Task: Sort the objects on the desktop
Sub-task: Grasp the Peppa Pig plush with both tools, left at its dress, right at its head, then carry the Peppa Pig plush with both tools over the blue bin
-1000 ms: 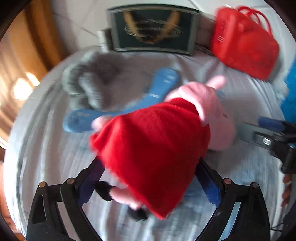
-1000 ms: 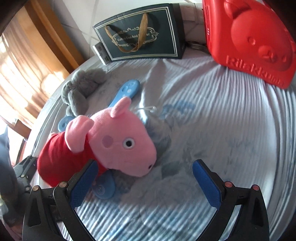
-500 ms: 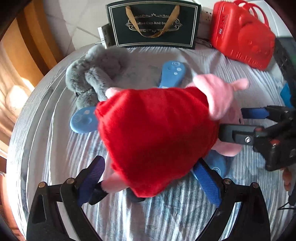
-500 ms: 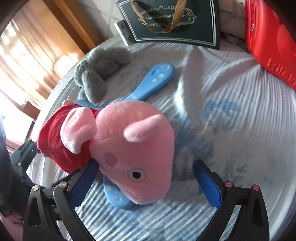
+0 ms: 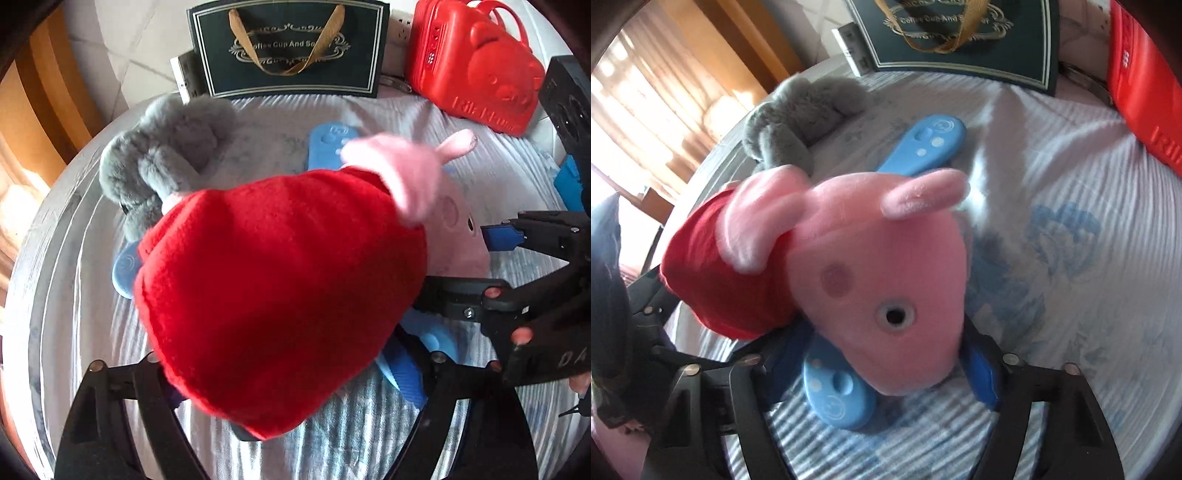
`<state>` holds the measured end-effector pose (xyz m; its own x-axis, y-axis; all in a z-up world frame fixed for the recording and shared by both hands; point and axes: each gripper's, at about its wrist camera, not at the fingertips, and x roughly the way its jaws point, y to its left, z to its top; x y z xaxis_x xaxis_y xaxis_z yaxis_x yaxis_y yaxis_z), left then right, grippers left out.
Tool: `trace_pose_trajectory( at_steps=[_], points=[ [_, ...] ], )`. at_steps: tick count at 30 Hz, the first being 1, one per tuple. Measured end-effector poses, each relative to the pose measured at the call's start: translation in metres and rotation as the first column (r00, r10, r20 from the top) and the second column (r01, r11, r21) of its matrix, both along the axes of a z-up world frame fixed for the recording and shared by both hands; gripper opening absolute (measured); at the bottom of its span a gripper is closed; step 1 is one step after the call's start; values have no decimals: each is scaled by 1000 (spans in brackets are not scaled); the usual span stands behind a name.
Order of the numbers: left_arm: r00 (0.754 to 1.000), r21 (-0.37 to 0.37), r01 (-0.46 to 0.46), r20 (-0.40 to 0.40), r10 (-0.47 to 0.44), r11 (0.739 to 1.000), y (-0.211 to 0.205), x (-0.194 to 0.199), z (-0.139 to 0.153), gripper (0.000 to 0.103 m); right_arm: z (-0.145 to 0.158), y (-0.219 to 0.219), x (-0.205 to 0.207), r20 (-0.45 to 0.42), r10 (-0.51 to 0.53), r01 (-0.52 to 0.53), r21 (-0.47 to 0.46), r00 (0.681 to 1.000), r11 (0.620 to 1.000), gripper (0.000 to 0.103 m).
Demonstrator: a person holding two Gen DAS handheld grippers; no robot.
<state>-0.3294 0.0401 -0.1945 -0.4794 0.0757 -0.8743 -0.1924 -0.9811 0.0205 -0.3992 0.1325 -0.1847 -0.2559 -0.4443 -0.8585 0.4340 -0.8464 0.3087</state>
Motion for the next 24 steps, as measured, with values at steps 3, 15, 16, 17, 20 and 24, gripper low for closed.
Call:
trace_pose_trajectory(
  at_steps=[3,15,16,17,20,24],
  points=[
    [1000,17,2,-10,-1,1000,0,7,8,84,8,2,9,-24,-9,9,8,1000,1000,71],
    [993,29,61,-100,-58,998,14,81,63,84,64,26,84,-117,-53,52,-15,992,999,70],
    [991,27,71,-116,-67,997,16,89,70,84,69,27,90,-126,-56,55,-15,990,998,70],
    [989,26,79,-127,-75,997,18,94,75,84,77,30,99,-143,-63,61,-15,988,998,69],
    [979,25,112,-175,-106,993,23,114,97,84,101,41,125,-193,-87,86,-13,977,996,69],
    [955,22,164,-253,-153,986,37,138,129,84,134,60,157,-269,-133,132,-23,954,991,65]
  ],
)
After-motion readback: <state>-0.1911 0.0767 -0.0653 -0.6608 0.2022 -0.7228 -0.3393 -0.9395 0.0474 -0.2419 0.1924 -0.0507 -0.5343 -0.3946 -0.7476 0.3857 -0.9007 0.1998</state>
